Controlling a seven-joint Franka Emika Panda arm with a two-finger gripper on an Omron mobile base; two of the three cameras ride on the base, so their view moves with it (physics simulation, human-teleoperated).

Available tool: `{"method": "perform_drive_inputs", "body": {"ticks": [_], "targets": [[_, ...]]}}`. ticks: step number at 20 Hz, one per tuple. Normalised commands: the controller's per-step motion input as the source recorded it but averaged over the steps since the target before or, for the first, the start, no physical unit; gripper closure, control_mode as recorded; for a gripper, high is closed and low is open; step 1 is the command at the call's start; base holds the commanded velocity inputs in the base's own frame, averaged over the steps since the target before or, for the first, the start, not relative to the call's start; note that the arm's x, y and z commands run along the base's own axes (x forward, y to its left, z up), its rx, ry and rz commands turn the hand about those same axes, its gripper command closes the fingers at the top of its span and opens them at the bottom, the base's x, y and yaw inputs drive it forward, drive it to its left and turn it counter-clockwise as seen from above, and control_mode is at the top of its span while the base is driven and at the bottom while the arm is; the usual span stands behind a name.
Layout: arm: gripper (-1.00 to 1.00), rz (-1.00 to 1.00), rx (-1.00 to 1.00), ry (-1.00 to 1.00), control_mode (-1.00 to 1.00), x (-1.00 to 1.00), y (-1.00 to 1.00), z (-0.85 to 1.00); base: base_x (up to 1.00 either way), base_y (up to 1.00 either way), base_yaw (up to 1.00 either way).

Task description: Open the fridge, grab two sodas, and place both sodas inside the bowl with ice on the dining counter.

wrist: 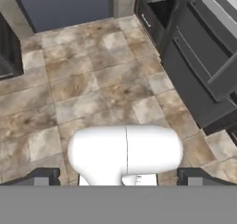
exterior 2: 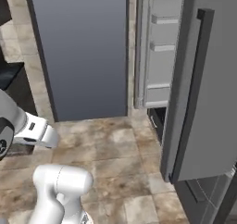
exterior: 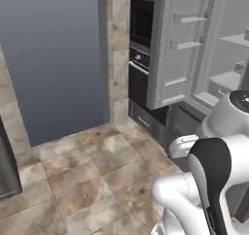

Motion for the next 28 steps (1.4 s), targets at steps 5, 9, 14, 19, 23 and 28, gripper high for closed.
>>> {"method": "perform_drive_inputs", "body": {"ticks": [5,9,14,19,23,28], "targets": [[-1.0,0.0,0.0,0.0,1.0,0.0,0.0,0.0,0.64,0.21,-0.48],[-1.0,0.0,0.0,0.0,1.0,0.0,0.0,0.0,0.47,0.23,-0.54],[-1.0,0.0,0.0,0.0,1.0,0.0,0.0,0.0,0.45,0.29,-0.56],[-1.0,0.0,0.0,0.0,1.0,0.0,0.0,0.0,0.53,0.41,-0.57],[-1.0,0.0,0.0,0.0,1.0,0.0,0.0,0.0,0.66,0.44,-0.54],[-1.0,0.0,0.0,0.0,1.0,0.0,0.0,0.0,0.7,0.35,-0.49]]}}
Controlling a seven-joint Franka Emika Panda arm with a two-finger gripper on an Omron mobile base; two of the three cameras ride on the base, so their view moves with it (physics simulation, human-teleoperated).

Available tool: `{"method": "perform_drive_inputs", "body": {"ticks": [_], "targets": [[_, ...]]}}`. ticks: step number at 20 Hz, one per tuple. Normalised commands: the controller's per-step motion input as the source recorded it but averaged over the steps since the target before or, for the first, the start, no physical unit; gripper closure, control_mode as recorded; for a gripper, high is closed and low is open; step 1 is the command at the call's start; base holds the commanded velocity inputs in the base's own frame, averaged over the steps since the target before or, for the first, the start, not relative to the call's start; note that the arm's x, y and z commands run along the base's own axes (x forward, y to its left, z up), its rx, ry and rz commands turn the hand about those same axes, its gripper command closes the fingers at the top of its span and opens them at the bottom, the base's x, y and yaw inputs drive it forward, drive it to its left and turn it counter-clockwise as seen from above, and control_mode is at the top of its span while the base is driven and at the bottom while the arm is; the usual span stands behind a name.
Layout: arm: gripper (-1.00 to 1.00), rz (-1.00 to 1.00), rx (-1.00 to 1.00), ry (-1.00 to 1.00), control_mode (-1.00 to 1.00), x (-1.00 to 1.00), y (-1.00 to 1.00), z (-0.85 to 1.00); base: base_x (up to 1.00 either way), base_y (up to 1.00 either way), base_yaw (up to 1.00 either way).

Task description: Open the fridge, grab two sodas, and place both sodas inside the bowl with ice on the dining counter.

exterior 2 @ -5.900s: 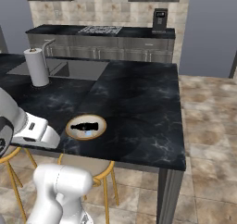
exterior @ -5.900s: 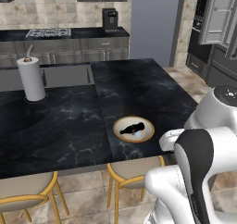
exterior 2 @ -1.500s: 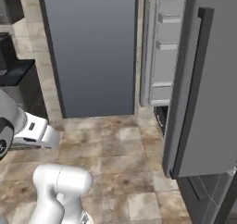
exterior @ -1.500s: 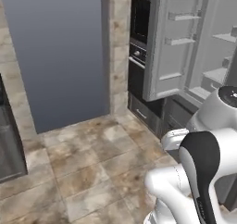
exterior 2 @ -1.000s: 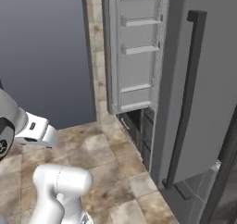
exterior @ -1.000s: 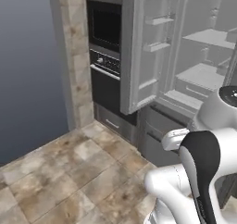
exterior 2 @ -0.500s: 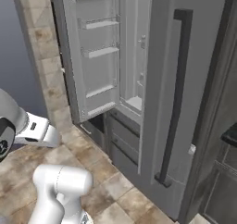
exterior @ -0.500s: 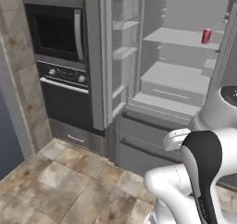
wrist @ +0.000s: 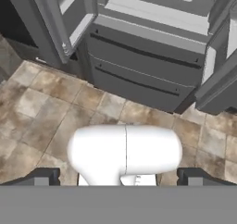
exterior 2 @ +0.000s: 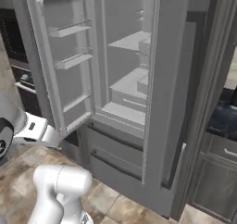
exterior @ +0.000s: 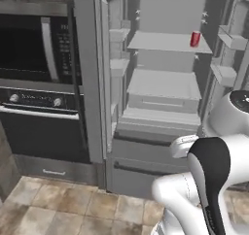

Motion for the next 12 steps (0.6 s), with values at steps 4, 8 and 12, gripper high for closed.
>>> {"method": "perform_drive_inputs", "body": {"ticks": [4,8,12], "targets": [[-1.0,0.0,0.0,0.0,1.0,0.0,0.0,0.0,0.67,0.32,-0.45],[-1.0,0.0,0.0,0.0,1.0,0.0,0.0,0.0,0.57,0.31,-0.42],[-1.0,0.0,0.0,0.0,1.0,0.0,0.0,0.0,0.5,0.34,-0.39]]}}
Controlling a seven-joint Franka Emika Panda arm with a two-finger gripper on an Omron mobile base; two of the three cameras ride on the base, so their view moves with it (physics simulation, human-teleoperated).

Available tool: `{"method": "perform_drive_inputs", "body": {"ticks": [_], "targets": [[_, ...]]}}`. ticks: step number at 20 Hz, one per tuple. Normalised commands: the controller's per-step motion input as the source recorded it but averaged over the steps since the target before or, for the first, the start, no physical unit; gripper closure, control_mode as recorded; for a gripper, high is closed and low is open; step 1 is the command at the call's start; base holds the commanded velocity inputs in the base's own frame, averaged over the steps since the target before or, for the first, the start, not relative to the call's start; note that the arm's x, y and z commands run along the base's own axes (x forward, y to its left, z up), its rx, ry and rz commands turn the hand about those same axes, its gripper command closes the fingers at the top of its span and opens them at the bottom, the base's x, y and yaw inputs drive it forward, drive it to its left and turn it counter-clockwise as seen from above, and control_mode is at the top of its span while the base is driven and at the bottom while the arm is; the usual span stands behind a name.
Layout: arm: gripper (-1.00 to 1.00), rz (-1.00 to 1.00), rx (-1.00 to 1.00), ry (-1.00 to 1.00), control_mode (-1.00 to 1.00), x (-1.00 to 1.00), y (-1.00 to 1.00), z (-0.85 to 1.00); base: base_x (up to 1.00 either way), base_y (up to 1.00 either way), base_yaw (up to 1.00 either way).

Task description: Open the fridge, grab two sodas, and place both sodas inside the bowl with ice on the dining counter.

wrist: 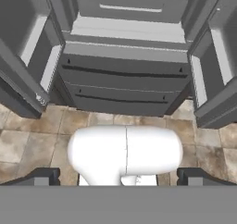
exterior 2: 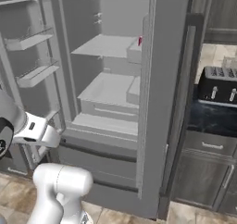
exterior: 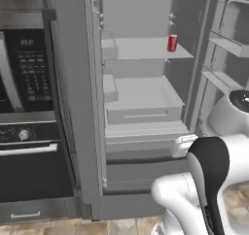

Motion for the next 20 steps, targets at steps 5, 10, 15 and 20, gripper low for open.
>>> {"method": "perform_drive_inputs", "body": {"ticks": [5,10,15,20], "targets": [[-1.0,0.0,0.0,0.0,1.0,0.0,0.0,0.0,0.52,0.25,-0.35],[-1.0,0.0,0.0,0.0,1.0,0.0,0.0,0.0,0.52,0.12,-0.27],[-1.0,0.0,0.0,0.0,1.0,0.0,0.0,0.0,0.54,0.03,-0.17],[-1.0,0.0,0.0,0.0,1.0,0.0,0.0,0.0,0.55,0.11,-0.17]]}}
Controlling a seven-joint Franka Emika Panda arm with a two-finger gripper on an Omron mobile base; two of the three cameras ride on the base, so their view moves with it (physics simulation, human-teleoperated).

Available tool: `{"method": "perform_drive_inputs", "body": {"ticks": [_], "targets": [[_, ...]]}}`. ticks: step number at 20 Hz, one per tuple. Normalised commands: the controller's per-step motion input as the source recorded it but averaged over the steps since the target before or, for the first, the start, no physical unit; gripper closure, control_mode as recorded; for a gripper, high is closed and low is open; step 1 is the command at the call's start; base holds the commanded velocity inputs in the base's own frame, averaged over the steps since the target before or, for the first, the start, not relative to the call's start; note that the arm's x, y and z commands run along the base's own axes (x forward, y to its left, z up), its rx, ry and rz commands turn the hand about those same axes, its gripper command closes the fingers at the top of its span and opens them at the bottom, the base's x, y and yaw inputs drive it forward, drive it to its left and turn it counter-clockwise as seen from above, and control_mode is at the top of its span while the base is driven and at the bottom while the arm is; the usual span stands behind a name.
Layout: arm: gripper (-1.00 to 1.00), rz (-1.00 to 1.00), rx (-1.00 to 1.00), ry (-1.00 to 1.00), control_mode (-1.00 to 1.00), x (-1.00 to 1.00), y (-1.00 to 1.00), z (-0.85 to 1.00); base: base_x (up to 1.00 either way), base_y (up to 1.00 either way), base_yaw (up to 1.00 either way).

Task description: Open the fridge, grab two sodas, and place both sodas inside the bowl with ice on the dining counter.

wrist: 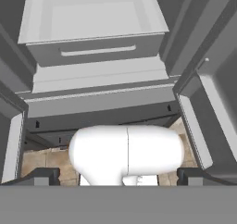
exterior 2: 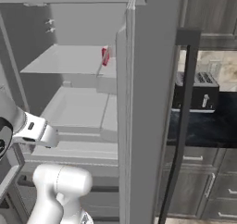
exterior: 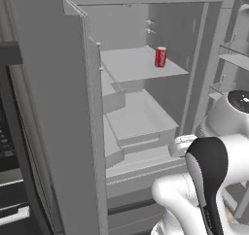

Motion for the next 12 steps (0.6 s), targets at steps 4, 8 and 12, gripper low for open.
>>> {"method": "perform_drive_inputs", "body": {"ticks": [4,8,12], "targets": [[-1.0,0.0,0.0,0.0,1.0,0.0,0.0,0.0,0.57,0.17,-0.17],[-1.0,0.0,0.0,0.0,1.0,0.0,0.0,0.0,0.54,0.26,-0.17],[-1.0,0.0,0.0,0.0,1.0,0.0,0.0,0.0,0.51,0.32,-0.16]]}}
